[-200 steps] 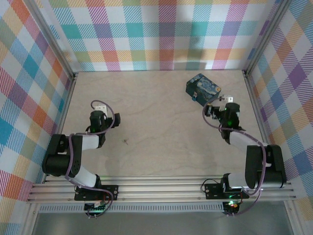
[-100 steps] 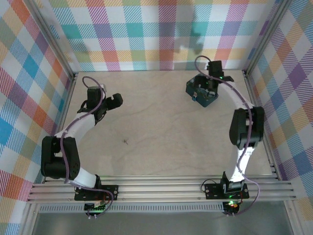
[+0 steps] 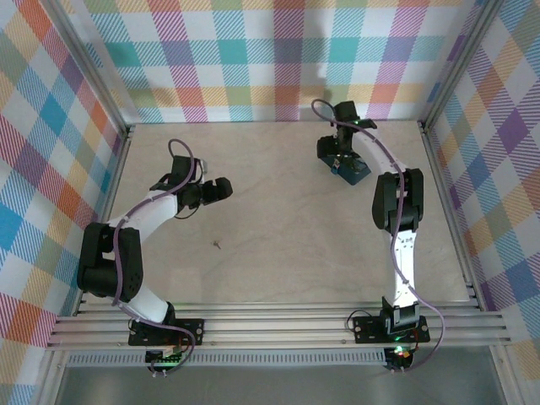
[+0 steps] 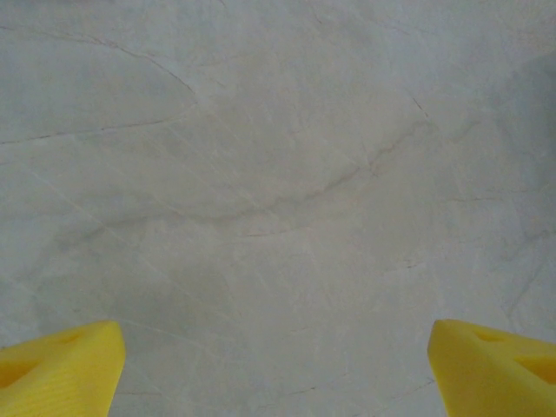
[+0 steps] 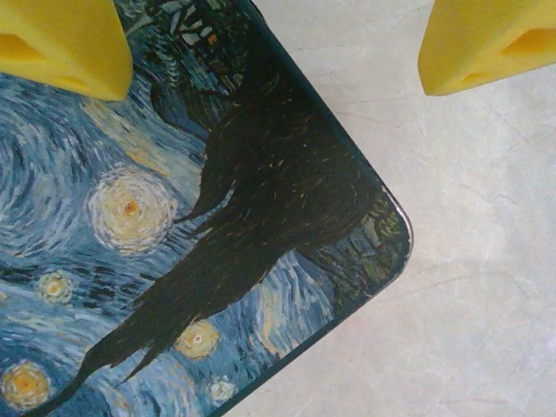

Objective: Unlock a padlock with a key

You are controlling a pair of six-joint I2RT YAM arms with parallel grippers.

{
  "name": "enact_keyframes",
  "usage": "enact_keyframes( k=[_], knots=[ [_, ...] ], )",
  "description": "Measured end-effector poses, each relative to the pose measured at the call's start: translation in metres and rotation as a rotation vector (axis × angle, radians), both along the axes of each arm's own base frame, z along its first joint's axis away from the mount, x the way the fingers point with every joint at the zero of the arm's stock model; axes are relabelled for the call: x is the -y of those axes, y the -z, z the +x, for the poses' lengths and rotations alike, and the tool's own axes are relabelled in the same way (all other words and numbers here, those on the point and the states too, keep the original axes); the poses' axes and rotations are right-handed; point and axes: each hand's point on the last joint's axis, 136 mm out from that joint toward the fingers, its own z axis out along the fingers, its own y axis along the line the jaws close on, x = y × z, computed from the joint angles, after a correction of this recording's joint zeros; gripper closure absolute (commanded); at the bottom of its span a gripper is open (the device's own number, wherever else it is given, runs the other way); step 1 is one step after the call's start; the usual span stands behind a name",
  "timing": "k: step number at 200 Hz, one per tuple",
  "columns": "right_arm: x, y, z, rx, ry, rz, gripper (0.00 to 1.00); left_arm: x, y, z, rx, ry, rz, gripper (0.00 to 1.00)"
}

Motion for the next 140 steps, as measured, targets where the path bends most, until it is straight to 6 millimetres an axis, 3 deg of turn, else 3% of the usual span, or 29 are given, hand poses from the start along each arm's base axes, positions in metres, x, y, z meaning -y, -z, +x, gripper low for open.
enact_keyframes(
  k=[81,140],
  knots=[
    [-0.048,-0.003,-0.06,-0.052,-0.221,0.118,0.21,0.01,0.003,-0.005,-0.039,0.009,-0.02,0.12],
    [-0.092,-0.003,-0.129,-0.081,-0.34,0.203,0.22,0.033,-0.004,0.005,-0.096,0.063,-0.096,0.23]
  ],
)
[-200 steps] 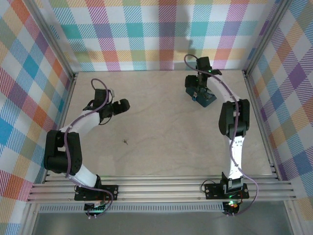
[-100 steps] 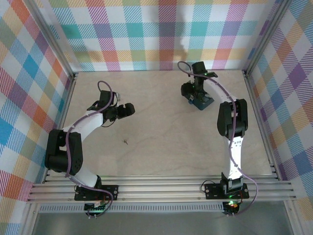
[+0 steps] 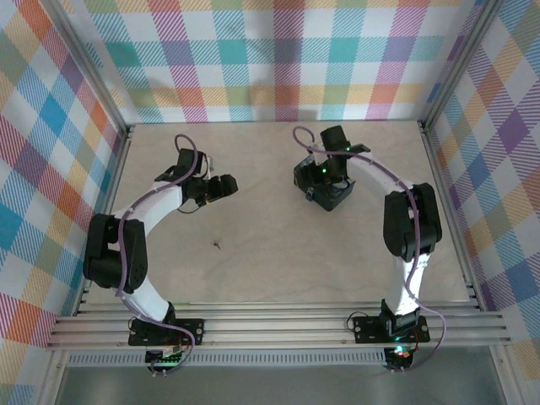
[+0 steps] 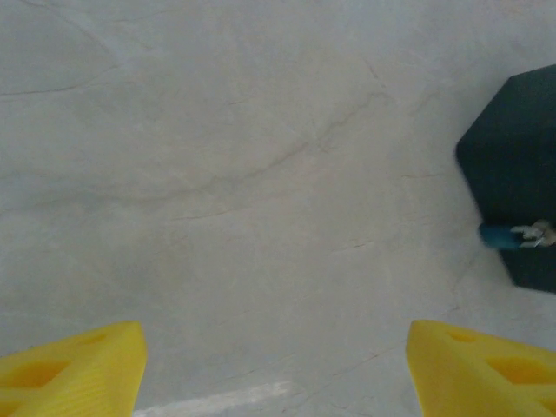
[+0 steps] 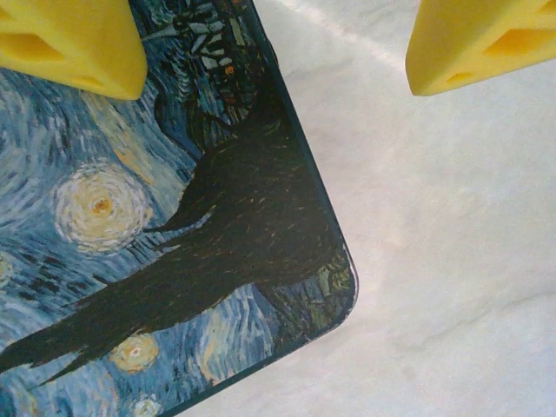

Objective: Unlock a padlock with a key

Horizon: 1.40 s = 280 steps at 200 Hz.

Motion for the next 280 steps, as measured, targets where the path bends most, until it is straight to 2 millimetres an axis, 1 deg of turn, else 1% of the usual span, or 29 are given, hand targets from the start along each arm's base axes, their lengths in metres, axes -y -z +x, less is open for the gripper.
enact_keyframes(
  k=[28,42,56,69,82,103,117,130,139,149,156,164,179,189,196,204,215,233,255,271,280],
  knots=[
    [-0.019,-0.002,-0.033,-0.03,-0.042,0.035,0.22,0.02,-0.001,0.006,-0.026,0.048,-0.027,0.24],
    [-0.023,-0.003,-0.045,-0.044,-0.052,0.046,0.22,0.032,-0.002,0.009,-0.037,0.077,-0.035,0.24],
    [-0.022,-0.005,-0.055,-0.06,-0.04,0.051,0.21,0.046,-0.005,0.012,-0.043,0.108,-0.044,0.25],
    [-0.019,-0.007,-0.063,-0.081,-0.017,0.046,0.2,0.059,-0.008,0.016,-0.047,0.134,-0.051,0.26],
    [-0.012,-0.012,-0.068,-0.09,0.024,0.036,0.18,0.072,-0.012,0.021,-0.049,0.161,-0.058,0.28],
    [-0.003,-0.029,-0.067,-0.065,0.107,0.033,0.16,0.096,-0.017,0.029,-0.051,0.206,-0.069,0.31],
    [0.007,-0.042,-0.065,-0.047,0.182,0.037,0.15,0.112,-0.019,0.032,-0.056,0.236,-0.074,0.33],
    [0.017,-0.048,-0.065,-0.053,0.253,0.048,0.14,0.127,-0.018,0.034,-0.062,0.265,-0.081,0.35],
    [0.027,-0.049,-0.063,-0.066,0.312,0.059,0.14,0.136,-0.017,0.035,-0.07,0.283,-0.085,0.36],
    [0.041,-0.045,-0.063,-0.092,0.381,0.07,0.14,0.146,-0.014,0.036,-0.081,0.301,-0.089,0.38],
    [0.052,-0.039,-0.065,-0.12,0.431,0.079,0.17,0.152,-0.011,0.036,-0.09,0.314,-0.093,0.4],
    [0.067,-0.028,-0.069,-0.164,0.497,0.09,0.21,0.16,-0.008,0.037,-0.1,0.326,-0.095,0.42],
    [0.088,-0.008,-0.08,-0.252,0.595,0.115,0.25,0.172,-0.001,0.036,-0.119,0.353,-0.097,0.45],
    [0.098,0.004,-0.087,-0.305,0.655,0.13,0.26,0.179,0.003,0.036,-0.131,0.366,-0.096,0.47],
    [0.101,0.01,-0.092,-0.334,0.676,0.14,0.25,0.183,0.006,0.035,-0.138,0.376,-0.096,0.49],
    [0.101,0.014,-0.096,-0.359,0.687,0.154,0.25,0.188,0.009,0.032,-0.149,0.388,-0.095,0.5],
    [0.095,0.014,-0.098,-0.381,0.684,0.18,0.23,0.192,0.011,0.029,-0.158,0.403,-0.095,0.52],
    [0.084,0.012,-0.093,-0.401,0.665,0.232,0.25,0.197,0.014,0.022,-0.174,0.42,-0.092,0.55],
    [0.071,0.018,-0.082,-0.444,0.639,0.279,0.33,0.201,0.015,0.016,-0.188,0.433,-0.097,0.6],
    [0.066,0.025,-0.079,-0.482,0.637,0.283,0.42,0.2,0.016,0.016,-0.19,0.429,-0.088,0.63],
    [0.065,0.025,-0.076,-0.498,0.639,0.297,0.45,0.197,0.018,0.017,-0.193,0.424,-0.085,0.64]
  ],
)
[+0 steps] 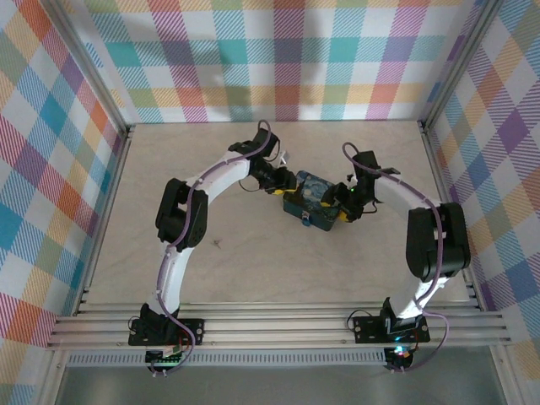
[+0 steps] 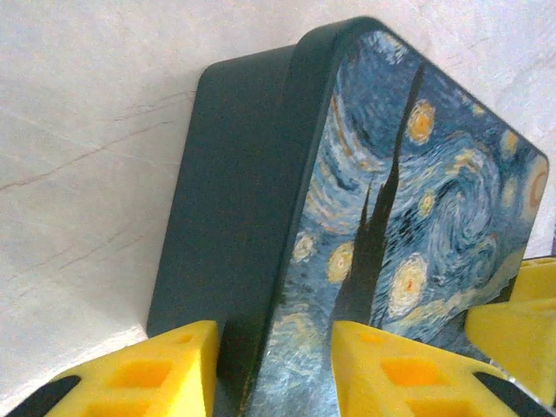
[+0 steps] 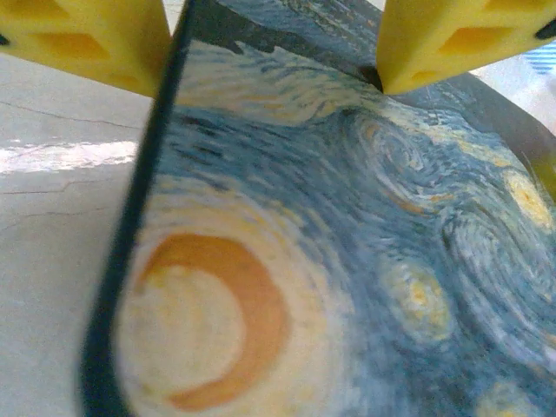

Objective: Unlock a padlock with a key

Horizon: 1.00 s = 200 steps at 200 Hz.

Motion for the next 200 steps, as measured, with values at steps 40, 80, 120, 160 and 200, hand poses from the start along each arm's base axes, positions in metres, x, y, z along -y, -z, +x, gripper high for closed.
enact_keyframes(
  k=[40,80,120,160,200],
  knots=[
    [-0.011,-0.005,0.023,0.003,-0.026,0.01,0.49,-0.019,0.001,0.001,0.008,-0.039,0.036,0.66],
    [-0.034,-0.007,0.053,0.011,-0.081,0.006,0.5,-0.047,-0.001,0.005,0.018,-0.1,0.105,0.67],
    [-0.064,-0.009,0.093,0.056,-0.139,0.015,0.5,-0.08,0.001,0.005,-0.02,-0.174,0.134,0.67],
    [-0.093,-0.014,0.134,0.14,-0.186,0.037,0.49,-0.1,0.001,-0.003,-0.06,-0.214,0.144,0.67],
    [-0.106,-0.018,0.15,0.178,-0.201,0.052,0.48,-0.104,0.002,-0.005,-0.077,-0.237,0.161,0.65]
  ],
)
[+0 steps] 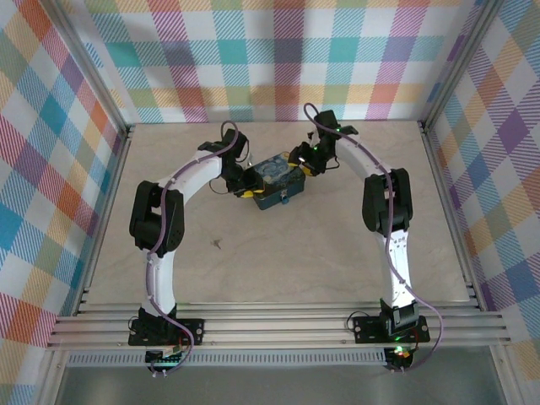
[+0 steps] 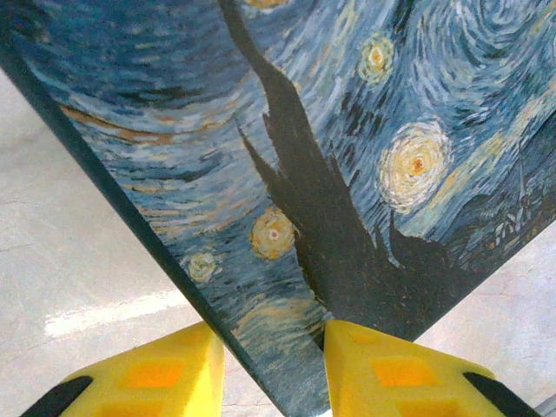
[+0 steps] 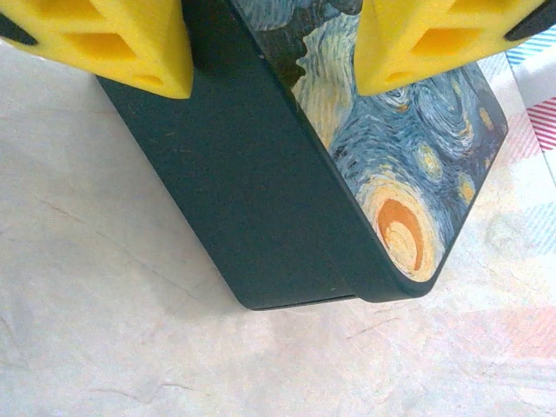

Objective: Unlock a padlock with a key

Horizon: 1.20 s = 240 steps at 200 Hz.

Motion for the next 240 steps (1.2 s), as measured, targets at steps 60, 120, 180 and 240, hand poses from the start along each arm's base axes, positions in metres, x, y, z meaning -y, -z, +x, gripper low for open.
enact_keyframes(
  k=[60,120,180,240],
  knots=[
    [-0.008,0.002,-0.008,-0.018,-0.022,0.011,0.48,-0.014,0.0,0.004,-0.017,-0.057,0.003,0.65],
    [-0.016,0.009,-0.027,-0.052,-0.047,0.015,0.41,-0.029,-0.002,0.018,0.013,-0.109,0.033,0.6],
    [-0.028,0.002,-0.044,-0.06,-0.073,-0.019,0.21,-0.036,-0.007,0.031,0.042,-0.147,0.08,0.41],
    [-0.019,-0.025,-0.058,-0.043,-0.053,-0.025,0.16,-0.071,-0.016,0.027,0.053,-0.224,0.189,0.32]
  ],
)
